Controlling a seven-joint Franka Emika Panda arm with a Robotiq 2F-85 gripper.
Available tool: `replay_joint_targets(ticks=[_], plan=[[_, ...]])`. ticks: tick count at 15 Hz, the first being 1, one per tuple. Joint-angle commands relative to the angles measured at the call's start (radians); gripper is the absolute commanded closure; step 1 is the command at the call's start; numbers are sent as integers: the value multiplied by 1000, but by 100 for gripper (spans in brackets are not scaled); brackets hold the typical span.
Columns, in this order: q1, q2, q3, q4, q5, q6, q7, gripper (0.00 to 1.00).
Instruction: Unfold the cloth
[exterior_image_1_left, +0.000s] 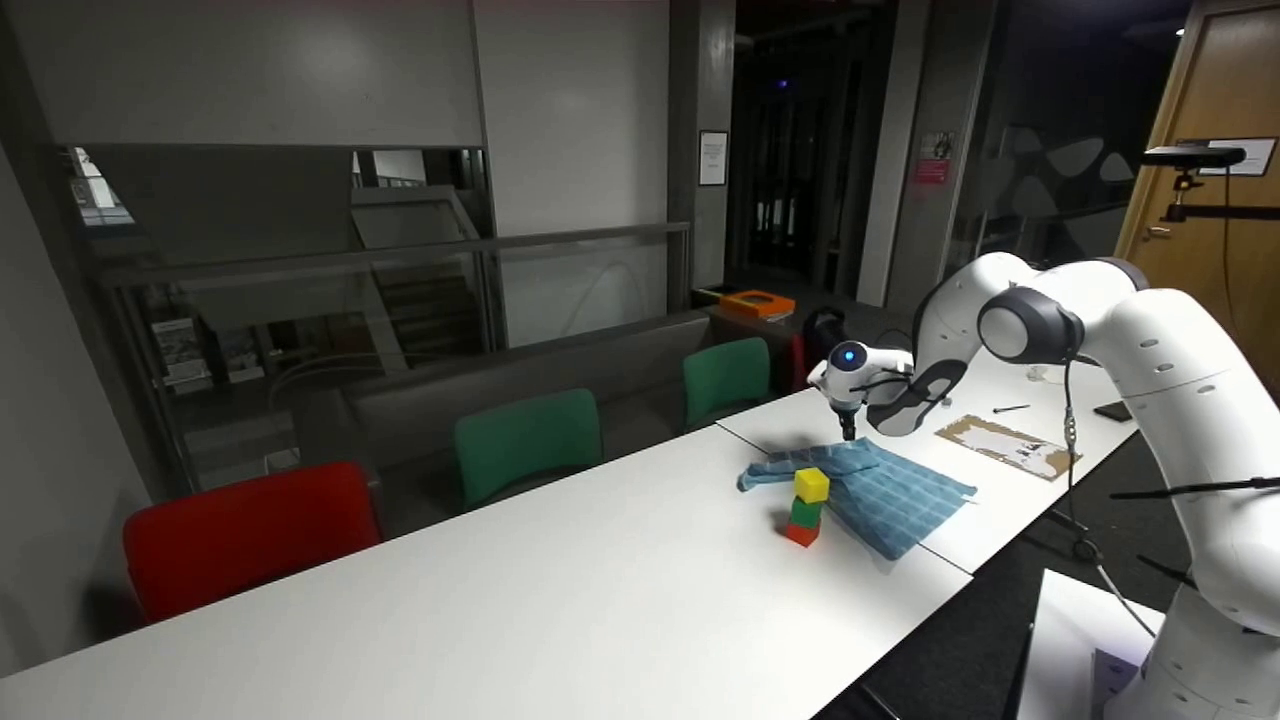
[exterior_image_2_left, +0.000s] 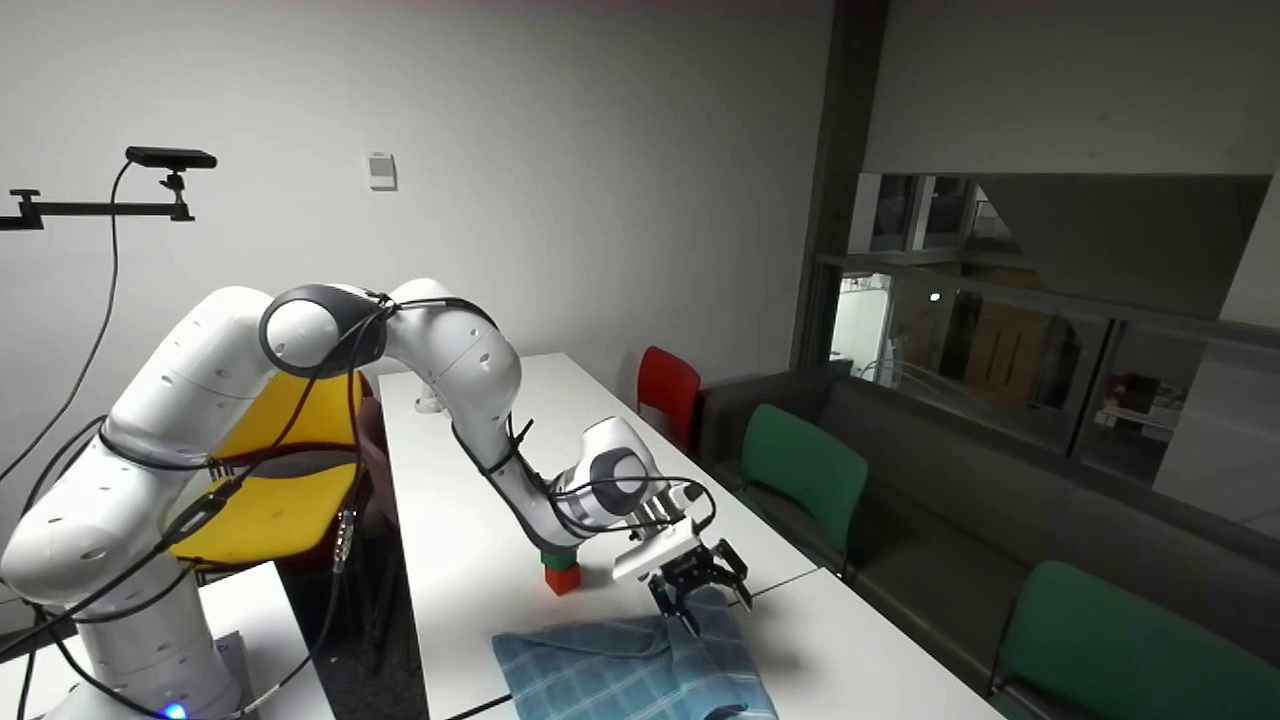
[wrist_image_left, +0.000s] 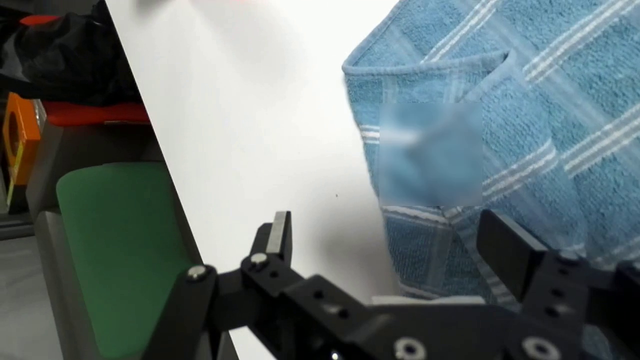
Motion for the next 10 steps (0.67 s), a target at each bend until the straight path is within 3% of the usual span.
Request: replay_joint_targets(ticks=[1,6,10], plan=[[-55,21,7,-1,12,58,21,0],[-141,27,89,-15,203,12,-49,0],[-168,42,123,-9,350,16,-116,0]])
